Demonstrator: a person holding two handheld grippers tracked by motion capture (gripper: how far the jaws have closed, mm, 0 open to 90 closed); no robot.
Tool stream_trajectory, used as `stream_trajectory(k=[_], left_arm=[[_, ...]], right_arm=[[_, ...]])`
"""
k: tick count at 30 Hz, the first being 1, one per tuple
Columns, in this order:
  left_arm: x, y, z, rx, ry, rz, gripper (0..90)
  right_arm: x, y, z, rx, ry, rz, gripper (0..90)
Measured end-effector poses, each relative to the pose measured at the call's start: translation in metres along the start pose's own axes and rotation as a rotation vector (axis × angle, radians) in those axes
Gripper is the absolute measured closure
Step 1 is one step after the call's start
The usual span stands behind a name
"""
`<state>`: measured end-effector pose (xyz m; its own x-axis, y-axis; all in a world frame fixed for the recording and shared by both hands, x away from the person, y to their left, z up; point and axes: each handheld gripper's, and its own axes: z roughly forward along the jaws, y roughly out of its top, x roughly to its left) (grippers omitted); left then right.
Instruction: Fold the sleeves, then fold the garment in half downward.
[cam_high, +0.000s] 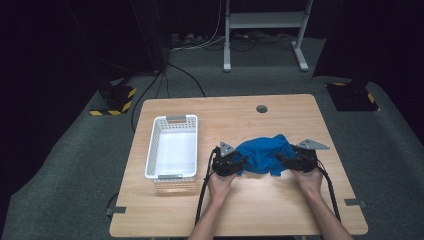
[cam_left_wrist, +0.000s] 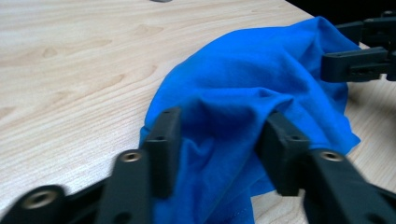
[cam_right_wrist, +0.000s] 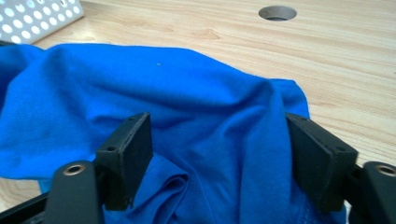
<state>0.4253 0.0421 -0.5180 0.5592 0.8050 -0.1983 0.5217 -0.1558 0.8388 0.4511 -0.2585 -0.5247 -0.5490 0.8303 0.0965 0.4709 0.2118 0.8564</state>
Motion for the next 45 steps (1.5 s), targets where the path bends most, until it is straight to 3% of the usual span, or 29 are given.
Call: stream_trajectory(k=[5, 7, 8, 9, 11, 12, 13, 14, 16, 19, 20, 22, 23, 24, 26, 28, 32, 35, 36, 39, 40, 42, 44, 45], left_arm=[[0.006, 0.0, -0.002, 0.017, -0.009, -0.025, 76.5], [0.013, -0.001, -0.006, -0.012, 0.003, -0.072, 80.6], [0.013, -0.001, -0.006, -0.012, 0.003, -0.072, 81.5], [0.017, -0.001, -0.008, -0.032, 0.021, -0.105, 81.8], [0.019, -0.001, -0.008, -0.046, 0.029, -0.129, 81.5], [0.024, -0.002, -0.009, -0.067, 0.056, -0.183, 80.4], [0.026, -0.003, -0.009, -0.072, 0.06, -0.206, 78.0], [0.029, -0.004, -0.008, -0.07, 0.076, -0.246, 73.3], [0.036, -0.005, -0.004, -0.037, 0.093, -0.288, 60.8], [0.039, -0.006, -0.002, -0.016, 0.112, -0.271, 38.4], [0.037, -0.007, -0.001, -0.007, 0.098, -0.213, 33.2], [0.033, -0.008, 0.003, 0.013, 0.103, -0.146, 28.0], [0.033, -0.008, 0.003, 0.013, 0.103, -0.146, 27.1], [0.032, -0.008, 0.009, 0.057, 0.113, -0.123, 26.6], [0.031, -0.01, 0.015, 0.099, 0.119, -0.111, 28.7], [0.029, -0.01, 0.015, 0.098, 0.128, -0.086, 37.4], [0.027, -0.011, 0.013, 0.114, 0.112, -0.063, 54.3], [0.026, -0.012, 0.011, 0.108, 0.093, -0.07, 64.7], [0.025, -0.013, 0.011, 0.107, 0.079, -0.081, 64.7], [0.024, -0.014, 0.009, 0.119, 0.044, -0.088, 66.9], [0.023, -0.013, 0.01, 0.117, 0.045, -0.085, 62.6], [0.022, -0.013, 0.01, 0.112, 0.051, -0.073, 44.0], [0.018, -0.011, 0.011, 0.087, 0.057, -0.032, 30.5], [0.012, -0.009, 0.012, 0.066, 0.056, 0.014, 26.3]], right_arm=[[0.001, 0.0, 0.0, 0.008, 0.002, -0.008, 25.5], [0.001, -0.001, 0.003, 0.031, -0.009, -0.013, 25.4], [0.001, -0.001, 0.003, 0.031, -0.009, -0.013, 25.4], [0.0, -0.003, 0.005, 0.052, -0.028, -0.02, 25.3], [-0.001, -0.003, 0.005, 0.058, -0.035, -0.016, 25.4], [-0.006, -0.004, 0.005, 0.07, -0.061, 0.006, 25.4], [-0.008, -0.004, 0.005, 0.074, -0.071, 0.018, 25.3], [-0.009, -0.004, 0.005, 0.076, -0.078, 0.027, 25.2], [-0.013, -0.004, 0.004, 0.077, -0.09, 0.042, 24.6], [-0.013, -0.005, 0.004, 0.08, -0.083, 0.04, 23.7], [-0.012, -0.006, 0.005, 0.086, -0.069, 0.023, 22.9], [-0.01, -0.007, 0.008, 0.098, -0.056, 0.008, 22.8], [-0.01, -0.007, 0.008, 0.098, -0.056, 0.008, 22.8], [-0.008, -0.007, 0.01, 0.119, -0.05, -0.005, 23.4], [-0.006, -0.007, 0.012, 0.133, -0.053, -0.028, 25.8], [-0.003, -0.006, 0.015, 0.163, -0.064, -0.059, 31.9], [0.001, -0.006, 0.014, 0.168, -0.066, -0.109, 56.5], [-0.001, -0.006, 0.011, 0.152, -0.03, -0.098, 73.2], [-0.001, -0.006, 0.011, 0.152, -0.03, -0.098, 73.2], [-0.004, -0.004, 0.001, 0.094, 0.04, -0.035, 79.4], [-0.006, -0.004, -0.001, 0.073, 0.058, -0.018, 79.6], [-0.007, -0.003, -0.003, 0.054, 0.07, -0.004, 79.6], [-0.008, 0.0, -0.006, 0.003, 0.086, 0.021, 79.0], [-0.008, 0.001, -0.006, -0.008, 0.092, 0.034, 78.4]])
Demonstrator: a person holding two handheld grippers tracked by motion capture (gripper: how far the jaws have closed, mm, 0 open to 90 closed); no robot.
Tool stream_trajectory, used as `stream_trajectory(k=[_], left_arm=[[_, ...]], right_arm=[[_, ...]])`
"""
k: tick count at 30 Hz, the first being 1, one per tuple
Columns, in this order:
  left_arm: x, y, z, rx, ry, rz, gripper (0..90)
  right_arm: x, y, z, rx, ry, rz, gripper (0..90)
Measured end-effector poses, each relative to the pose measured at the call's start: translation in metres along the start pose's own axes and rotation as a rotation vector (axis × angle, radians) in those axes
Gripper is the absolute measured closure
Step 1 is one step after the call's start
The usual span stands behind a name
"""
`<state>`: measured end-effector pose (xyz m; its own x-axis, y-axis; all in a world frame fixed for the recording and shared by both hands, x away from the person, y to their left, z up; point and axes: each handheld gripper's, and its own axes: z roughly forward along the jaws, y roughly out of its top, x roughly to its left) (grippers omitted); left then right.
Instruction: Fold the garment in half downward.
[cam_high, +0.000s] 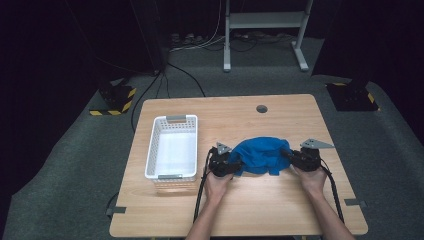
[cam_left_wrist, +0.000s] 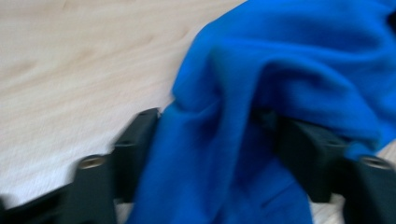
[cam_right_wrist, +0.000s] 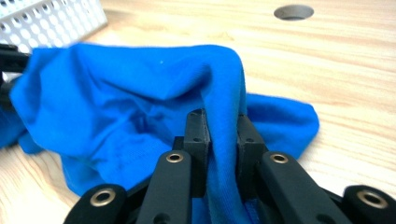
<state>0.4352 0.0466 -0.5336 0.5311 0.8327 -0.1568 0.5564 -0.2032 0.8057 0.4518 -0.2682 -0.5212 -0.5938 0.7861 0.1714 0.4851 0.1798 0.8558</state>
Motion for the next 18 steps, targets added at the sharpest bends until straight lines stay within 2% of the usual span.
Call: stream_trajectory(k=[1, 2, 3, 5, 6, 7, 8, 10, 13, 14, 15, 16, 18], left_arm=[[-0.003, 0.001, 0.001, -0.003, 0.006, 0.021, 22.9], [-0.003, 0.001, 0.001, -0.003, 0.006, 0.021, 19.3], [-0.005, 0.002, 0.002, -0.002, 0.013, 0.038, 19.3], [-0.012, 0.005, 0.003, -0.009, 0.012, 0.076, 13.2], [-0.012, 0.005, 0.003, -0.009, 0.012, 0.076, 13.1], [-0.013, 0.005, 0.004, -0.012, 0.007, 0.078, 13.1], [-0.013, 0.006, 0.005, -0.009, 0.008, 0.074, 17.3], [-0.012, 0.008, 0.005, -0.021, 0.007, 0.056, 30.0], [-0.007, 0.009, 0.003, -0.026, 0.003, -0.006, 42.7], [-0.006, 0.009, 0.002, -0.024, 0.009, -0.018, 45.8], [-0.006, 0.009, 0.002, -0.024, 0.009, -0.018, 47.5], [-0.003, 0.009, 0.0, -0.028, 0.01, -0.038, 47.2], [-0.002, 0.009, -0.004, -0.052, 0.013, -0.042, 39.8]], right_arm=[[0.0, 0.001, 0.001, -0.007, 0.002, 0.004, 77.4], [0.0, 0.002, 0.003, -0.008, 0.003, 0.011, 75.9], [0.0, 0.002, 0.003, -0.008, 0.003, 0.011, 75.9], [0.0, 0.005, 0.009, -0.005, 0.006, 0.025, 71.7], [0.0, 0.005, 0.009, -0.005, 0.006, 0.025, 71.7], [0.0, 0.007, 0.012, -0.008, 0.008, 0.034, 68.0], [-0.001, 0.009, 0.019, -0.005, -0.008, 0.062, 52.1], [-0.001, 0.01, 0.023, 0.004, -0.05, 0.07, 40.4], [0.002, 0.008, 0.017, -0.021, -0.079, 0.043, 32.0], [0.003, 0.006, 0.014, -0.026, -0.086, 0.023, 30.5], [0.003, 0.006, 0.014, -0.026, -0.086, 0.023, 30.5], [0.007, 0.004, 0.008, -0.034, -0.101, -0.015, 29.0], [0.008, 0.001, 0.003, -0.039, -0.121, -0.045, 27.3]])
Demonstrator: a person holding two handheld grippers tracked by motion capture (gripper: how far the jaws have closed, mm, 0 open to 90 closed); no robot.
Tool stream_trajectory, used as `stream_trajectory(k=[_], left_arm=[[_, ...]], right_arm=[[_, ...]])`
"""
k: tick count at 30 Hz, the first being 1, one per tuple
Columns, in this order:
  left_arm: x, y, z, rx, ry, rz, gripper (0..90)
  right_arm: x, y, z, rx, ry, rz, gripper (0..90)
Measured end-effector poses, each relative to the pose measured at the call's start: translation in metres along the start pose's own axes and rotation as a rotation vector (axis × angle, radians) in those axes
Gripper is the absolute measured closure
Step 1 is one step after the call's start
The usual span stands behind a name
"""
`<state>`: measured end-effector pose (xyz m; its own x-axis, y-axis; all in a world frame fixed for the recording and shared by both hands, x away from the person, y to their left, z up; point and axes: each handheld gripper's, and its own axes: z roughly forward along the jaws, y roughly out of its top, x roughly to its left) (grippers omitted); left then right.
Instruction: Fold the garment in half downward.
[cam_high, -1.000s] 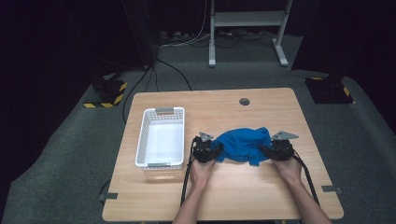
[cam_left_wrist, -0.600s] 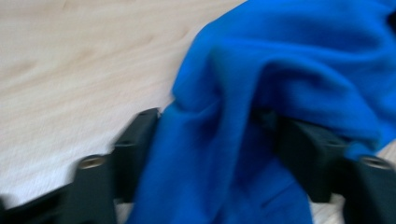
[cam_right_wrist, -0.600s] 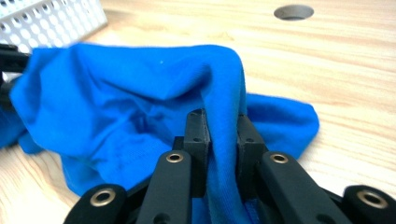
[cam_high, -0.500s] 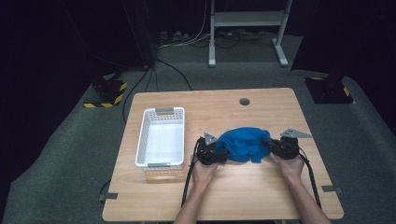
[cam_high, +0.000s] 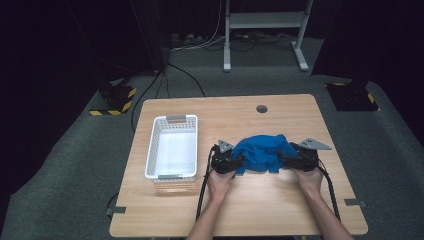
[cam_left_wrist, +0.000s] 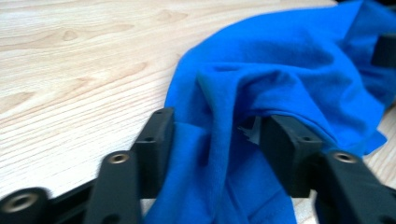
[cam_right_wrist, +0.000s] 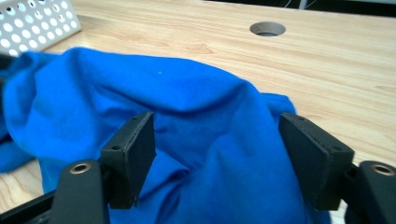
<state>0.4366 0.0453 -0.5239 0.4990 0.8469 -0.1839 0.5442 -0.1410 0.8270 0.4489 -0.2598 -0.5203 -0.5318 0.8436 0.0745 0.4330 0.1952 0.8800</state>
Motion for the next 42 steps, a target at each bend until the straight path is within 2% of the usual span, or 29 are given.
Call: stream_trajectory(k=[2, 3, 6, 7, 10, 12, 15, 19, 22, 24, 26, 27, 30, 32, 34, 36, 37, 38, 42], left_arm=[[0.0, 0.0, -0.002, -0.011, -0.001, 0.007, 31.8], [-0.001, 0.001, -0.005, -0.02, -0.008, 0.024, 29.4], [-0.002, 0.001, -0.005, -0.024, -0.008, 0.033, 26.1], [-0.001, 0.001, -0.003, -0.011, 0.001, 0.029, 24.7], [0.0, 0.001, 0.0, 0.009, 0.011, 0.021, 28.3], [0.002, -0.001, 0.003, 0.025, 0.015, 0.007, 29.7], [0.003, -0.002, 0.006, 0.043, 0.023, 0.0, 34.6], [0.007, -0.005, 0.011, 0.081, 0.035, -0.016, 39.5], [0.008, -0.008, 0.013, 0.105, 0.049, -0.018, 38.9], [0.009, -0.008, 0.013, 0.101, 0.051, -0.018, 39.5], [0.008, -0.008, 0.014, 0.1, 0.057, -0.015, 39.9], [0.007, -0.008, 0.014, 0.102, 0.063, -0.007, 39.9], [0.006, -0.009, 0.014, 0.103, 0.068, 0.002, 40.1], [0.005, -0.01, 0.013, 0.108, 0.075, 0.029, 40.6], [0.004, -0.01, 0.012, 0.112, 0.075, 0.042, 41.1], [0.004, -0.011, 0.012, 0.112, 0.074, 0.046, 41.6], [0.003, -0.011, 0.011, 0.114, 0.073, 0.048, 41.6], [0.003, -0.012, 0.009, 0.114, 0.056, 0.054, 42.0], [0.002, -0.013, 0.007, 0.108, 0.038, 0.066, 42.3]], right_arm=[[-0.001, 0.0, -0.002, -0.005, -0.004, -0.003, 27.0], [-0.002, -0.001, -0.007, -0.031, -0.001, -0.001, 27.0], [-0.002, -0.001, -0.01, -0.05, 0.004, -0.006, 27.4], [0.003, 0.0, -0.011, -0.055, 0.015, -0.041, 29.0], [0.012, 0.0, -0.006, -0.037, 0.059, -0.108, 33.4], [0.022, -0.001, -0.002, -0.018, 0.074, -0.17, 36.0], [0.028, -0.002, 0.003, 0.01, 0.118, -0.196, 38.2], [0.032, -0.005, 0.009, 0.052, 0.129, -0.243, 38.7], [0.034, -0.004, 0.003, 0.012, 0.14, -0.262, 38.4], [0.038, -0.001, -0.002, -0.025, 0.153, -0.276, 38.7], [0.039, 0.0, -0.003, -0.033, 0.161, -0.284, 39.2], [0.042, 0.001, 0.002, -0.005, 0.179, -0.303, 39.9], [0.042, -0.004, 0.016, 0.087, 0.171, -0.305, 42.5], [0.041, -0.007, 0.023, 0.135, 0.162, -0.304, 52.6], [0.038, -0.007, 0.026, 0.171, 0.179, -0.285, 64.8], [0.036, -0.005, 0.024, 0.17, 0.195, -0.271, 74.8], [0.036, -0.005, 0.024, 0.17, 0.195, -0.271, 74.8], [0.034, -0.002, 0.018, 0.146, 0.207, -0.26, 79.3], [0.029, 0.009, 0.005, 0.06, 0.225, -0.209, 81.0]])
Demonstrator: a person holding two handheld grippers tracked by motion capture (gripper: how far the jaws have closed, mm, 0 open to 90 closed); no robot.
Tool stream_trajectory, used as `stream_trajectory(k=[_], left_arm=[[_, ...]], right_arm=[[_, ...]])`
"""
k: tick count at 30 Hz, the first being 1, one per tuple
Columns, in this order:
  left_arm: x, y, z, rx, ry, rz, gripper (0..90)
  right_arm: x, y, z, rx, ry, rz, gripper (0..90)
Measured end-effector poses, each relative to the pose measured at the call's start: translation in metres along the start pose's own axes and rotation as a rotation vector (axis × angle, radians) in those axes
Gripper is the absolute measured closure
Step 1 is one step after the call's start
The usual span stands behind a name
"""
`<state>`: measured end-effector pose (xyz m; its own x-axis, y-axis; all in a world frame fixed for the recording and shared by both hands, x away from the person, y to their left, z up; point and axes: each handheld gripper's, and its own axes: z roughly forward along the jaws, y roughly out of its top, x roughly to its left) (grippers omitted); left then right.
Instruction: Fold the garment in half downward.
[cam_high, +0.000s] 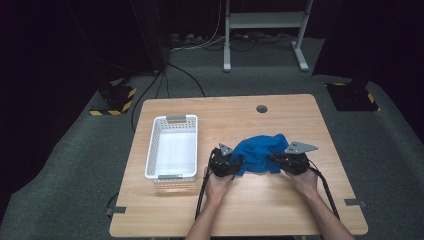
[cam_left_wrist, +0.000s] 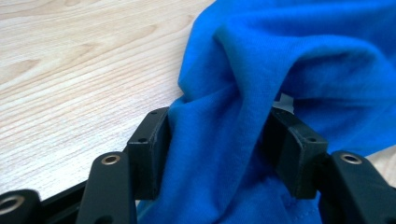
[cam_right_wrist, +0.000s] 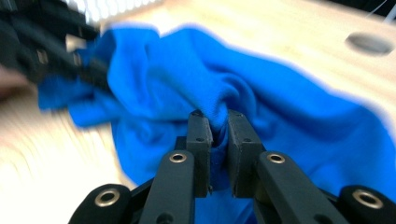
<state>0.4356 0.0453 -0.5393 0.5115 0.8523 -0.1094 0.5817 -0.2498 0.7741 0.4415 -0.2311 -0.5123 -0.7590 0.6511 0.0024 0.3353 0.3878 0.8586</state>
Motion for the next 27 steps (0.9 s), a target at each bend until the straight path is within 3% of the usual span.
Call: stream_trajectory(k=[5, 11, 12, 13, 14, 17, 18, 19, 21, 22, 25, 27], left_arm=[[0.001, 0.002, -0.004, -0.049, -0.026, -0.014, 39.6], [0.005, 0.01, -0.007, -0.078, -0.048, -0.05, 41.1], [0.006, 0.01, -0.006, -0.077, -0.038, -0.069, 42.2], [0.006, 0.01, -0.006, -0.077, -0.038, -0.069, 42.8], [0.009, 0.01, -0.004, -0.068, -0.031, -0.092, 43.3], [0.012, 0.008, -0.001, -0.045, -0.026, -0.123, 44.1], [0.012, 0.008, -0.001, -0.045, -0.026, -0.123, 44.1], [0.013, 0.007, 0.0, -0.039, -0.027, -0.127, 44.2], [0.013, 0.007, 0.0, -0.04, -0.028, -0.125, 44.7], [0.012, 0.008, -0.001, -0.043, -0.03, -0.118, 45.7], [0.009, 0.01, -0.002, -0.056, -0.043, -0.109, 45.7], [0.008, 0.011, -0.002, -0.056, -0.047, -0.103, 44.7]], right_arm=[[-0.004, 0.019, -0.006, -0.107, -0.03, 0.029, 80.7], [-0.014, 0.038, 0.009, -0.133, -0.1, 0.073, 80.2], [-0.022, 0.043, 0.018, -0.124, -0.118, 0.106, 79.6], [-0.022, 0.043, 0.018, -0.124, -0.118, 0.106, 79.6], [-0.032, 0.046, 0.031, -0.096, -0.143, 0.139, 76.6], [-0.045, 0.047, 0.055, 0.038, -0.175, 0.177, 63.5], [-0.045, 0.047, 0.055, 0.038, -0.175, 0.177, 63.5], [-0.046, 0.044, 0.059, 0.053, -0.196, 0.19, 53.9], [-0.046, 0.044, 0.058, 0.05, -0.19, 0.203, 48.9], [-0.045, 0.042, 0.051, 0.033, -0.177, 0.21, 40.6], [-0.039, 0.036, 0.032, -0.024, -0.177, 0.199, 36.6], [-0.037, 0.033, 0.026, -0.029, -0.172, 0.196, 36.3]])
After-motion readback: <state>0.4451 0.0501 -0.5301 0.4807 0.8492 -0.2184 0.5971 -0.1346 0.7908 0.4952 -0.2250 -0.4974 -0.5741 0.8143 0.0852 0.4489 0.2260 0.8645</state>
